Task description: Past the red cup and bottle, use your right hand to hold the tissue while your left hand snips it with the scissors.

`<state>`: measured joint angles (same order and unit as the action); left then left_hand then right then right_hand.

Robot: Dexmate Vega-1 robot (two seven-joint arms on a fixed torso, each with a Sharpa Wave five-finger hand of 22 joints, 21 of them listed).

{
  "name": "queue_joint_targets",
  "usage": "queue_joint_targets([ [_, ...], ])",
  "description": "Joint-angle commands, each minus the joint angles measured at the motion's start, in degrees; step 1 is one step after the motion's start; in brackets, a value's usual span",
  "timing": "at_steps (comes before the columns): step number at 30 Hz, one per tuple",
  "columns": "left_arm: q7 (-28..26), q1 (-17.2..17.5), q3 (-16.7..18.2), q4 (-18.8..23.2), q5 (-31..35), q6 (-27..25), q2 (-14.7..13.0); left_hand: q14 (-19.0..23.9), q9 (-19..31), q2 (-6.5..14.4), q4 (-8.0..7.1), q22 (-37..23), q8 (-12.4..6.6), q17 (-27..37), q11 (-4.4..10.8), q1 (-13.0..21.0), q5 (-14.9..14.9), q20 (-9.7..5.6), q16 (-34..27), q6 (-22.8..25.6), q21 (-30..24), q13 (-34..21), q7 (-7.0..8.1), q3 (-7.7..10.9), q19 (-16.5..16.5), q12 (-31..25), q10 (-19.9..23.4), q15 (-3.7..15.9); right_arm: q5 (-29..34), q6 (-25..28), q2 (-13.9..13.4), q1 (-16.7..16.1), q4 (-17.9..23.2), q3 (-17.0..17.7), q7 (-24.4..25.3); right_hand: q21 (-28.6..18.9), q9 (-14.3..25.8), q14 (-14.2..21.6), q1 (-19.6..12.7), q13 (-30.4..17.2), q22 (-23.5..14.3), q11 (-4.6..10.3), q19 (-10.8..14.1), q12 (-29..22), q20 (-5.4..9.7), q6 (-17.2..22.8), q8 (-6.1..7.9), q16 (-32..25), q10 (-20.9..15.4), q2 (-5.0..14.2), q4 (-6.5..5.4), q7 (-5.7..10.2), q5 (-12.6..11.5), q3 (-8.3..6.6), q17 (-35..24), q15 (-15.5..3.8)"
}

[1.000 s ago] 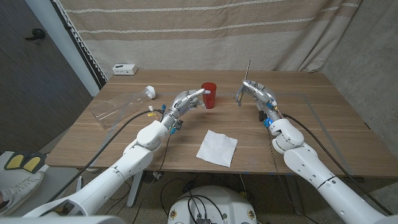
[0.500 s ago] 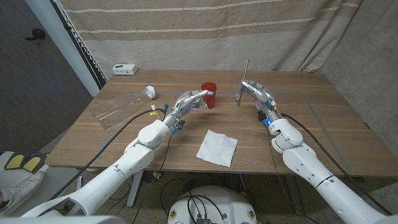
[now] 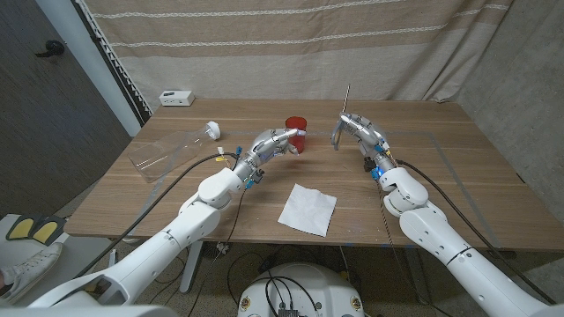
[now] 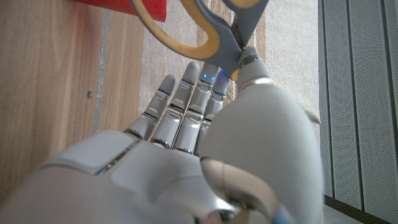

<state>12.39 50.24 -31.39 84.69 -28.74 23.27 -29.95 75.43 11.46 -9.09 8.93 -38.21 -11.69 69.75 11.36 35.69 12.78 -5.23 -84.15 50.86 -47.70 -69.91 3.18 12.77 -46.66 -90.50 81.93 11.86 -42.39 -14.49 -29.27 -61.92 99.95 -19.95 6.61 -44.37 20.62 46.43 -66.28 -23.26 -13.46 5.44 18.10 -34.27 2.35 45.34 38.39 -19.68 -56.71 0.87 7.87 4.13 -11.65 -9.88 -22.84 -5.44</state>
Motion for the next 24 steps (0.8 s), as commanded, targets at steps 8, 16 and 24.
queue_joint_targets([
  [8,4.74,-3.03,-1.44,-3.92,-0.84,0.67,1.34,0.16,0.09,0.28,-0.36,0.09,0.18,0.34,-0.09,0.59,-0.23,-6.9,-0.84,0.28,-0.56,-0.01,0.19,-0.26,-0.67,-0.22,0.13,-0.08,-0.18,0.11,0.15,0.92,-0.29,-0.53,-0.91,-0.47,-0.02,-0.76,-6.67,-0.13,-0.12,5.26,-1.02,0.07,3.88,0.69,0.6,0.26,-4.79,7.13,-0.14,0.8,-0.46,-0.01,-0.43,-8.41],
  [16,4.17,-3.04,-1.28,-4.21,-0.91,0.53,1.72,-0.49,0.09,0.55,-0.52,0.55,0.2,-0.22,-0.13,0.92,-0.33,-6.87,-0.68,0.38,-0.53,0.45,0.11,-0.4,-0.4,0.01,0.14,-0.08,0.33,-0.43,0.64,0.86,-0.68,-0.75,-0.46,-0.36,-0.12,-0.93,-6.6,-0.23,-0.11,5.35,-2.38,0.2,3.59,0.69,0.73,0.3,-4.5,7.13,-0.15,0.97,-0.51,0.01,-0.72,-8.41],
  [24,5.32,-3.64,-1.6,-4.73,-1.16,0.02,1.65,-0.47,0.1,0.91,-0.69,0.92,0.16,-0.31,0.08,1.07,-0.4,-6.86,-0.68,0.65,-0.58,-0.02,0.11,-0.4,-0.44,-0.28,0.12,-0.09,0.15,0.42,0.51,1.23,-0.65,-1.05,-0.56,-0.52,-0.23,-1.08,-6.55,-0.29,-0.11,5.43,-2.67,0.22,3.49,0.63,0.78,0.34,-4.54,7.14,-0.16,0.97,-0.57,0.02,-0.92,-8.41],
])
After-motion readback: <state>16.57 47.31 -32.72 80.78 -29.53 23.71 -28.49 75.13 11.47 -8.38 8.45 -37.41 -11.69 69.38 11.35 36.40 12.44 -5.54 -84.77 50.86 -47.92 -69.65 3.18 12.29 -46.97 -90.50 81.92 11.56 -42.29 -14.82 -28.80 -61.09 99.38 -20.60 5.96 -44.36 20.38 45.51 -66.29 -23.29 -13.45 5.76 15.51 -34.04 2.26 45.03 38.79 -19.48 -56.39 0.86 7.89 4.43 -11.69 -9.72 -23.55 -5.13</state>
